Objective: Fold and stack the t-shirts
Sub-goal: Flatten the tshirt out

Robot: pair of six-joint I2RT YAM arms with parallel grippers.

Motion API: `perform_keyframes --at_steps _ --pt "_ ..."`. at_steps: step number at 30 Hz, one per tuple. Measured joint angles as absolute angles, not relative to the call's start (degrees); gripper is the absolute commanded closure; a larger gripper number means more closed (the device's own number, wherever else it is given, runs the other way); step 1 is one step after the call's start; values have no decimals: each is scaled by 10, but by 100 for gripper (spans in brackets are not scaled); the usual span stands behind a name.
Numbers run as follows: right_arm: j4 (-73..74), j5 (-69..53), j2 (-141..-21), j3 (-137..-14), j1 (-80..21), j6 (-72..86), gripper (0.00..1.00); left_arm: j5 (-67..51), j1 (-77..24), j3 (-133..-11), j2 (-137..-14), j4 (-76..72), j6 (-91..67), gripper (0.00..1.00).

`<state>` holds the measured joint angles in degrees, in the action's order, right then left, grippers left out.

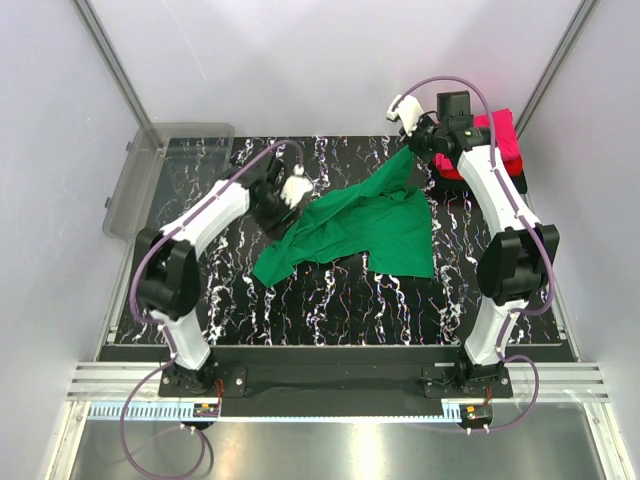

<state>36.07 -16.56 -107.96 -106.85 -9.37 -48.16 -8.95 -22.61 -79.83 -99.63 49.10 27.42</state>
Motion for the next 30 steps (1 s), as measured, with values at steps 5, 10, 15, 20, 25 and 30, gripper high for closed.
perform_keyframes --at_steps 5,10,15,20,25,30 --pt "352 -165 -1080 -1062 -94 -472 100 -103 -226 -991 -1118 501 286 49" --pt "350 -163 -1080 -1043 -94 -466 100 -127 -232 -1084 -1195 513 294 53" --pt "349 -159 -1080 -1029 -94 -467 100 -153 -252 -1084 -1218 545 302 48" --pt "350 -159 -1080 -1022 -94 -467 100 -174 -267 -1070 -1218 555 302 46" --pt "349 -159 -1080 -1019 -94 -466 100 -181 -269 -1065 -1220 555 302 46" --pt "349 -159 -1080 -1019 -94 -467 100 -182 -270 -1059 -1226 544 302 45"
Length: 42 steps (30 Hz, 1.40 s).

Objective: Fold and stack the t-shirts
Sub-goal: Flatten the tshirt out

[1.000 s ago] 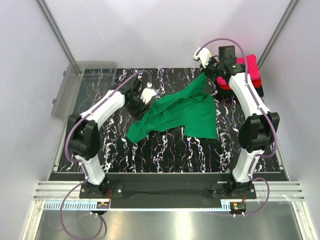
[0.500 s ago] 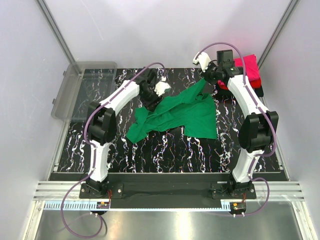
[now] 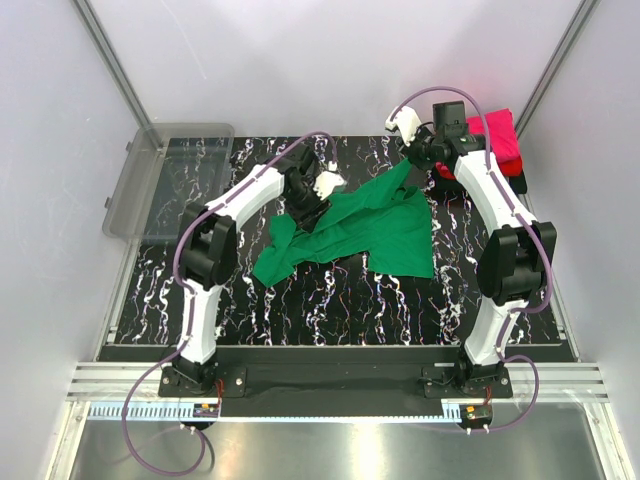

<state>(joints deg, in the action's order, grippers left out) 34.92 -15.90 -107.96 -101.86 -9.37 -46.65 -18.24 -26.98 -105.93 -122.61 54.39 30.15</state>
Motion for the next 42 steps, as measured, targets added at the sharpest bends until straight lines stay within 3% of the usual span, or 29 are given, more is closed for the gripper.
perform_keyframes --at_steps 42 --pt "347 -143 -1079 -1001 -94 -465 100 -230 -241 -1114 -1272 542 263 48"
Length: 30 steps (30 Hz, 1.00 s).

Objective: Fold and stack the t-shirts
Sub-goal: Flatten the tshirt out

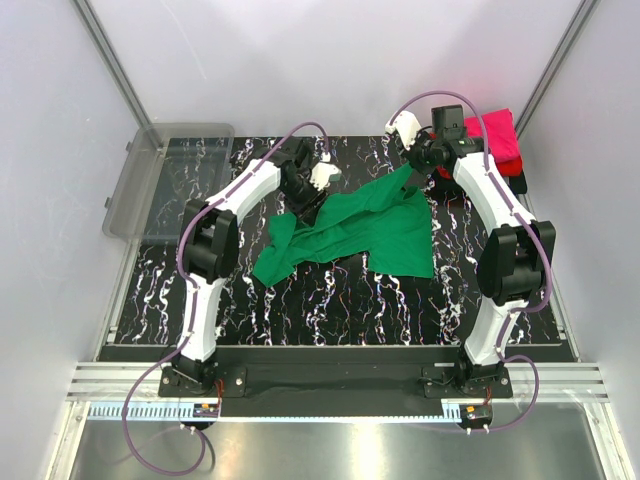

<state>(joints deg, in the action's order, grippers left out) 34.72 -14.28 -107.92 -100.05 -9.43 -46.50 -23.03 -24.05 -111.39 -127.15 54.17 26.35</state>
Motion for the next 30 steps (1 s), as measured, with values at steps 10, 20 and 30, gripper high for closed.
perform_keyframes --at_steps 10,20,30 --pt "347 -142 -1079 -1001 -94 -462 100 -238 -241 -1114 -1272 572 269 49" --pt "347 -141 -1079 -1001 -94 -462 100 -238 -241 -1102 -1272 563 271 53" --pt "346 -141 -1080 -1001 -94 -462 100 -238 -240 -1091 -1274 557 274 69"
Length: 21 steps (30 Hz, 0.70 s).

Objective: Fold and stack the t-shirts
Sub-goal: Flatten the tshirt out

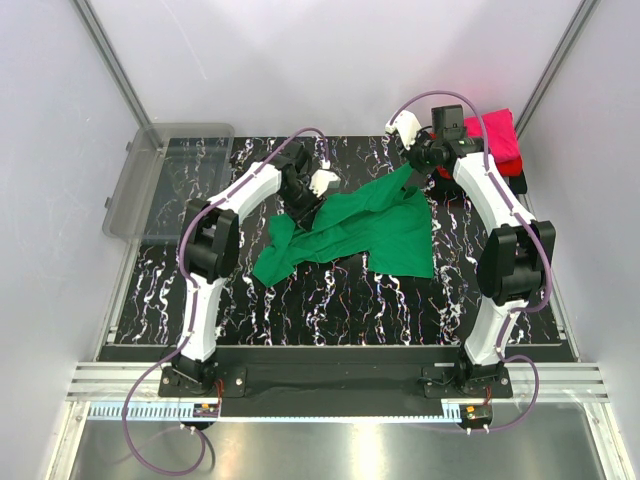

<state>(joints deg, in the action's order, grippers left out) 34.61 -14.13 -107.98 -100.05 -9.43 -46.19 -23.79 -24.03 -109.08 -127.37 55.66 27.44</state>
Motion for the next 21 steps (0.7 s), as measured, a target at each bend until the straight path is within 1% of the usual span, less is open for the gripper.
perform_keyframes --at_steps 4,6,8,10,16,21 --pt "345 -141 -1080 -1001 -94 -462 100 -239 -240 -1091 -1274 554 272 77" --pt "346 -141 -1080 -1001 -94 -462 100 -239 -240 -1091 -1274 552 271 79" --pt "345 -141 -1080 -1001 -94 -462 100 -242 -240 -1091 -1274 550 269 84" --pt "345 -141 -1080 -1001 -94 -462 100 -248 -240 -1091 -1274 548 267 99" --pt "345 -140 -1080 -1001 -94 -459 100 -296 -237 -1085 -1274 543 240 100" --pt "343 -125 -1080 -1001 -94 -442 100 -305 -234 -1087 -1269 549 236 100"
